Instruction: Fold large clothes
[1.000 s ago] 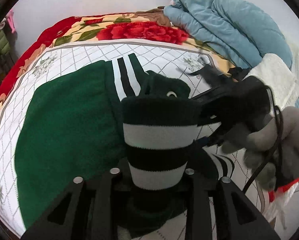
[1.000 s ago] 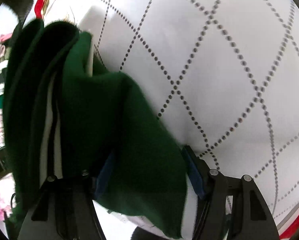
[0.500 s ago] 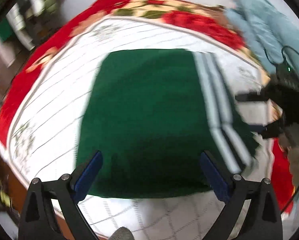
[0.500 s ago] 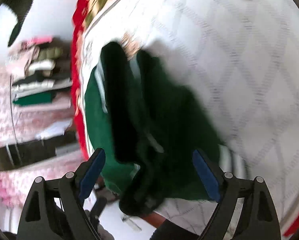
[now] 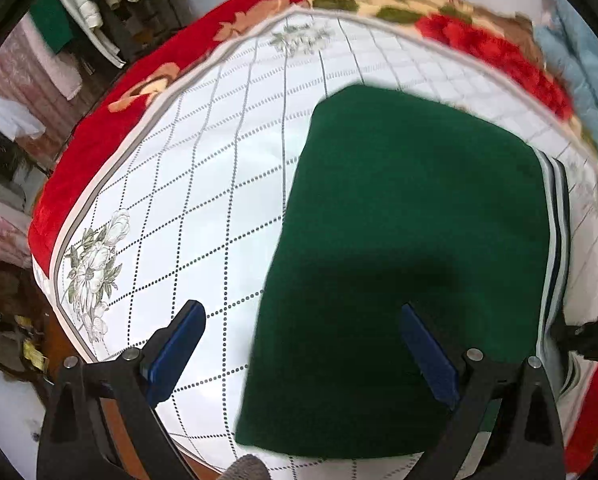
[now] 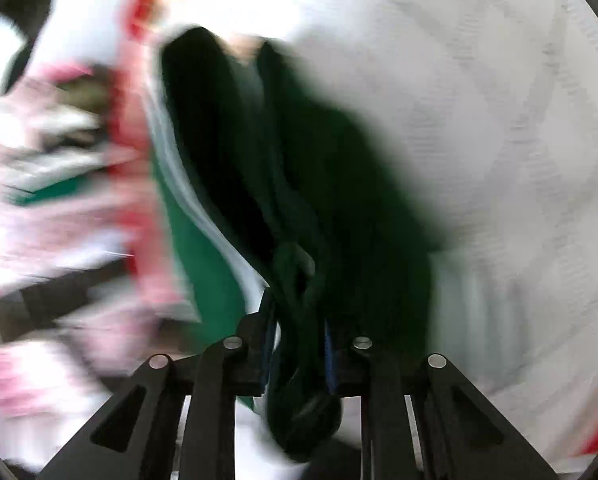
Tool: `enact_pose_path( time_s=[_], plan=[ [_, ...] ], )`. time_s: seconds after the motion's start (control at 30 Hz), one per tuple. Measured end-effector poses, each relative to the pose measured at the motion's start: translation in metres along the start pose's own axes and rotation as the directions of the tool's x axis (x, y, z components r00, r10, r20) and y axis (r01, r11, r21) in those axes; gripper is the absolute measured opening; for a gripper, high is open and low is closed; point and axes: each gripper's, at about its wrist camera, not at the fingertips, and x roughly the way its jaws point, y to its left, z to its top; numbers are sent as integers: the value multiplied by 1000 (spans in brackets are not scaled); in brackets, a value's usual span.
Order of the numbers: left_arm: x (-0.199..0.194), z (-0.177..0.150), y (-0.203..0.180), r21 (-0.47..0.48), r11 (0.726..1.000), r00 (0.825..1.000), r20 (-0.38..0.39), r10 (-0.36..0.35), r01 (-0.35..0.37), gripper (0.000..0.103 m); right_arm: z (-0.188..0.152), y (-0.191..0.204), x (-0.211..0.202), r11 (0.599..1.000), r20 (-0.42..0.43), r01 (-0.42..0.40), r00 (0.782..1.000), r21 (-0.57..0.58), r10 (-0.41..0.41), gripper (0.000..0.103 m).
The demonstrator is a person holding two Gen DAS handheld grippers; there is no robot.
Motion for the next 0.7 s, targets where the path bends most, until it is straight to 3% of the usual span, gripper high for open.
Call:
enact_pose_path(
  time_s=[0.1, 0.17, 0.23, 0.27, 0.33, 0.43, 0.53, 0.57, 0.6, 0.63, 0.67, 0.7],
  plan=[
    [7, 4, -1, 0, 1000, 999, -38, -17, 17, 99, 8, -24, 10, 993, -27, -38, 999, 116, 41, 22],
    [-1, 10, -1, 2, 1000, 1000, -15, -26, 26, 99, 6, -13, -10, 998, -11, 6, 1000, 67, -5, 32],
    [-12, 22, -1, 15, 1000, 1000, 28, -13, 12, 99, 12, 8, -38, 995, 80, 98, 992, 28, -100, 38],
    [-14, 28, 0, 13, 1000, 999, 42, -11, 10, 99, 11, 15, -49, 995, 117, 104, 988, 8, -104, 42],
    [-19, 44, 2, 0, 1000, 997, 77, -5, 5, 99, 17, 31, -70, 997, 166, 71, 984, -18, -67, 45],
    [-11, 68, 3, -1, 1000, 995, 98, 8, -8, 99, 38, 74, -72, 995, 168, 19, 986, -101, -1, 45],
    [1, 92, 0, 1, 1000, 995, 97, 24, -24, 99, 66, 123, -60, 981, 185, 44, 983, -188, -9, 45],
    [5, 95, -2, 6, 999, 995, 96, 40, -41, 99, 77, 138, -54, 969, 210, 120, 975, -214, -74, 44],
    [14, 101, -5, 22, 997, 993, 91, 73, -75, 99, 71, 151, -53, 947, 242, 238, 953, -217, -184, 43],
    [21, 101, -8, 35, 995, 993, 80, 89, -92, 99, 83, 147, -41, 910, 247, 353, 922, -215, -299, 35],
    [29, 102, -9, 45, 994, 993, 61, 98, -101, 99, 89, 121, -20, 900, 193, 384, 918, -207, -347, 34],
    [33, 103, -8, 49, 993, 994, 44, 101, -103, 99, 99, 114, -3, 914, 131, 368, 928, -172, -349, 34]
  ],
)
